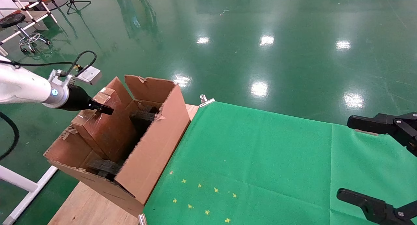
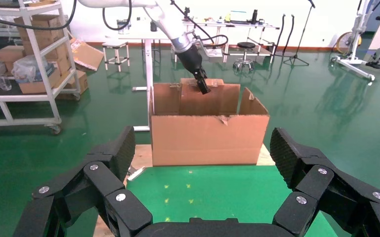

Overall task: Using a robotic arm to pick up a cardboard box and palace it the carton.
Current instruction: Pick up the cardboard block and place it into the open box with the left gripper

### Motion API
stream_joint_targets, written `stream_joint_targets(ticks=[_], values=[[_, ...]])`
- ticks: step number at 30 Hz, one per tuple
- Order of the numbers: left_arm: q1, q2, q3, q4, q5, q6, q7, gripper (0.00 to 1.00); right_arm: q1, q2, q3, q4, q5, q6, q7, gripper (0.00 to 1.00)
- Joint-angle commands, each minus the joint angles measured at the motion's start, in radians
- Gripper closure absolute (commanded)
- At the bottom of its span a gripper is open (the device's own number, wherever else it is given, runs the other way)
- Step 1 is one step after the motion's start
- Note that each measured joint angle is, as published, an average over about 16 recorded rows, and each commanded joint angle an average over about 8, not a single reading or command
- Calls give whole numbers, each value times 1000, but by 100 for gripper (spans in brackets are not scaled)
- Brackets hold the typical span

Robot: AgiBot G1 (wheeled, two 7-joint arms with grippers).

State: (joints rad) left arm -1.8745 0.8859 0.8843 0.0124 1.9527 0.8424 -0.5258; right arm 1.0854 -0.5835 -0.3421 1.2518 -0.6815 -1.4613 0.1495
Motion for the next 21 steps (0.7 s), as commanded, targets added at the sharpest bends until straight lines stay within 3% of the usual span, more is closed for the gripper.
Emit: stream_joint_targets(ticks=[1,21], values=[[18,4,-2,-1,-3,-34,-7,100,0,0,0,0,0,0,0,0],[136,20,-13,6,-17,-76,-30,100,0,0,0,0,0,0,0,0]])
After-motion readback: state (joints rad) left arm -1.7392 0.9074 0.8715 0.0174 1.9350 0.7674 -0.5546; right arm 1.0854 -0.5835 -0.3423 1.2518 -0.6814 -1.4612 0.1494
